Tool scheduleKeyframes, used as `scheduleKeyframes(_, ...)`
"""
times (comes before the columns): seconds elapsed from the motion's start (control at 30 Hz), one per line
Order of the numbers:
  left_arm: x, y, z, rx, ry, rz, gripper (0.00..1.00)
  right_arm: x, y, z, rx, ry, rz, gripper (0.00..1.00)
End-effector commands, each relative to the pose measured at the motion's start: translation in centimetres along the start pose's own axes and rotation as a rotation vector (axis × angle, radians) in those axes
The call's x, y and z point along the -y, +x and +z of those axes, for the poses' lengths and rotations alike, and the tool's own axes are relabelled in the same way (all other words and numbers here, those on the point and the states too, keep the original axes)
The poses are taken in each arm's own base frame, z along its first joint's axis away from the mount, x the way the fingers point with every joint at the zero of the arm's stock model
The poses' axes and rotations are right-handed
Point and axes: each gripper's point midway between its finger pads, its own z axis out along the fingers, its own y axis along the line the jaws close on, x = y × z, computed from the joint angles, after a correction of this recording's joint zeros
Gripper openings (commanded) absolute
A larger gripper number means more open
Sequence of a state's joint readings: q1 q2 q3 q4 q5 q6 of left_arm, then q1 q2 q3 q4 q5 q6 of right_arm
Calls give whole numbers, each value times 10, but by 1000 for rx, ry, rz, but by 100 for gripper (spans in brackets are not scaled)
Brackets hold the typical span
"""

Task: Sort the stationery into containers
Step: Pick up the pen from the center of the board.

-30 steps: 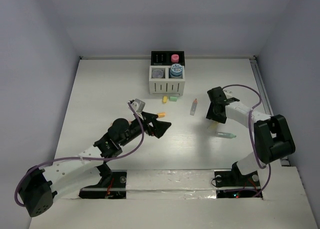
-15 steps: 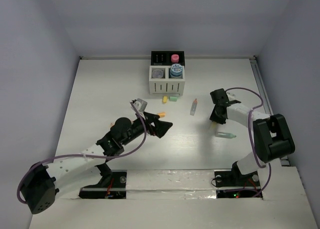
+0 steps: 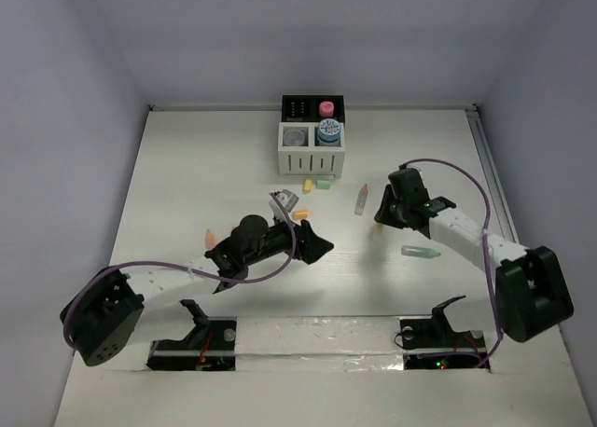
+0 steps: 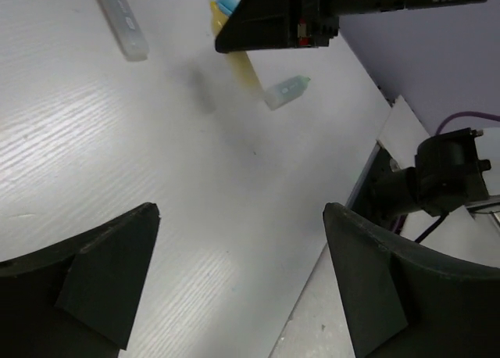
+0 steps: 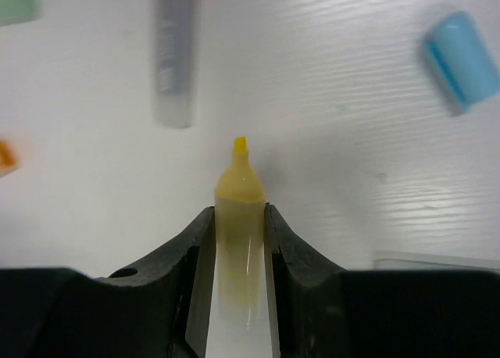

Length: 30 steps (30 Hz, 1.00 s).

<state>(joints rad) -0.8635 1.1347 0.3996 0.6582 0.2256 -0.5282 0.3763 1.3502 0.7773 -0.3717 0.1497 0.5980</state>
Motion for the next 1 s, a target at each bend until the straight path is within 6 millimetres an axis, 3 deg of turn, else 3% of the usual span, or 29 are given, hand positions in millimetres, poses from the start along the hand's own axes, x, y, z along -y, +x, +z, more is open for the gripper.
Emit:
scheduleKeyframes(0.0,46,-30,7,58,186,-32,82,-76,-34,-45,151,-293,-59,13)
scheduleKeyframes(0.07,51,-32,8,56,201,-57,70,-103,-36,-64,169,-424,-70,13)
scheduleKeyframes(0.13,56,-40,9,69,203,-90,69,-138,-36,-89,195,-585,-110,14)
scheduleKeyframes(0.27,57,-57,12,107,166,-136,84,-184,-44,-129,247,-812,-142,15)
scheduleKeyframes(0.33,54,-64,13,125,136,-148,84,-199,-50,-147,287,-900,-148,15)
scheduleKeyframes(0.4,53,-70,14,142,115,-156,81,-208,-53,-162,311,-972,-160,15)
scheduleKeyframes(0.7,27,-94,11,238,-67,-134,67,-222,-37,-193,310,-1128,-180,17)
scheduleKeyframes(0.83,22,-103,4,285,-99,-123,63,-222,-31,-196,299,-1140,-180,17)
scheduleKeyframes(0.97,29,-109,2,308,-63,-105,58,-224,-21,-194,272,-1147,-185,17)
